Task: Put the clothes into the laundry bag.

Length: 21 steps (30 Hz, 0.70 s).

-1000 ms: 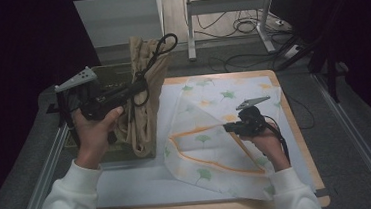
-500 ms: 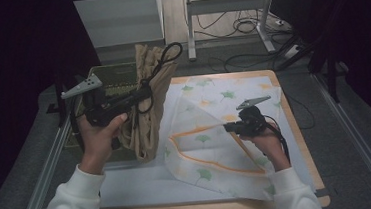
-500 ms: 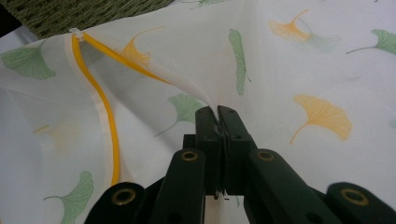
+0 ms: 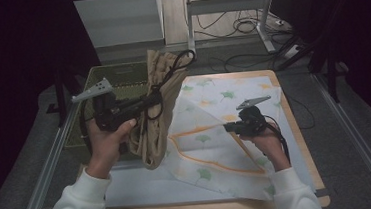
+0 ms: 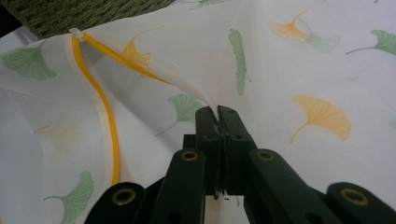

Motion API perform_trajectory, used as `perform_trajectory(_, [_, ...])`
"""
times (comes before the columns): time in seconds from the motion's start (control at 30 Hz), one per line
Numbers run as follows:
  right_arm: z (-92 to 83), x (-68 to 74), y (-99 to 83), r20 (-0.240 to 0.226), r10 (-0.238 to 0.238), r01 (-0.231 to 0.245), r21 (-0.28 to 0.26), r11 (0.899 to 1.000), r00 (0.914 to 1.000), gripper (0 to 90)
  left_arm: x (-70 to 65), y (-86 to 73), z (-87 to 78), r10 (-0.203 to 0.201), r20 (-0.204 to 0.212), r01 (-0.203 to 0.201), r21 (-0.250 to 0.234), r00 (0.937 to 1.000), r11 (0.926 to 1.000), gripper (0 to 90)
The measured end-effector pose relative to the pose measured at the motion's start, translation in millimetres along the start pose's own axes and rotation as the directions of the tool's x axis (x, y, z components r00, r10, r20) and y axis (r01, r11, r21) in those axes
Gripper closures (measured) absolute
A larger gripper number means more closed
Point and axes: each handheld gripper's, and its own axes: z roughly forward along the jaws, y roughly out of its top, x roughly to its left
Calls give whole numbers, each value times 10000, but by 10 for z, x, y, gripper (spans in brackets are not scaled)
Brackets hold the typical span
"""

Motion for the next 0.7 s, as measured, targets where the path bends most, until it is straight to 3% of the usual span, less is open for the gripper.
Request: perform_trajectory(0.7, [1,-3,-2,16,5,-5,-6,10000,10000,863,-117,-213,114,4,507,-30,519,9987,9986,832])
